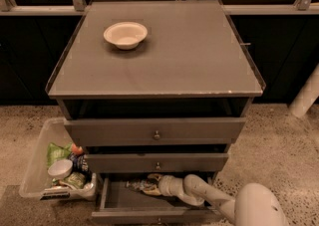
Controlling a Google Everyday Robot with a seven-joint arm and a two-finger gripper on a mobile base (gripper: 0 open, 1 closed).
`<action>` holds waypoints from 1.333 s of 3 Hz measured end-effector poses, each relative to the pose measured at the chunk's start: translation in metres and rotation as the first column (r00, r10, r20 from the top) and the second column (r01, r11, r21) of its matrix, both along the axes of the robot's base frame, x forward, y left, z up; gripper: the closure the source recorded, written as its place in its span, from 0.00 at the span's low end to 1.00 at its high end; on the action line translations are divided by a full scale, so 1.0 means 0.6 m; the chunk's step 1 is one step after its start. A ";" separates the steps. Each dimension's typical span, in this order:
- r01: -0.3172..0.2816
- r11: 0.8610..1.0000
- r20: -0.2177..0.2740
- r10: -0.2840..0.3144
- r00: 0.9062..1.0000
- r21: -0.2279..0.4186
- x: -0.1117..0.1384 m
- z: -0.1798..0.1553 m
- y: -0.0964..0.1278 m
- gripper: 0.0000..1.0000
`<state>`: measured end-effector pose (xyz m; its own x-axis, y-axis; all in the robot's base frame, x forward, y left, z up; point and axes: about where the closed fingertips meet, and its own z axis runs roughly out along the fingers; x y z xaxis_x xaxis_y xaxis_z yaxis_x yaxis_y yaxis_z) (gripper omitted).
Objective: Pick water bottle from bottom drawer and place on counter
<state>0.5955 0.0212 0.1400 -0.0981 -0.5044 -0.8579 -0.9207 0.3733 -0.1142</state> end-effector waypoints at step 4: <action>0.097 0.984 -0.165 -0.072 0.984 0.148 -0.028 0.062 -0.128 1.00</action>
Offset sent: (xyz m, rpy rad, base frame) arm -0.0065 -0.0440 0.0324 0.1835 0.1075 -0.0362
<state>0.5790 -0.0555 0.1773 -0.2754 -0.3507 -0.8951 -0.8869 0.4520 0.0957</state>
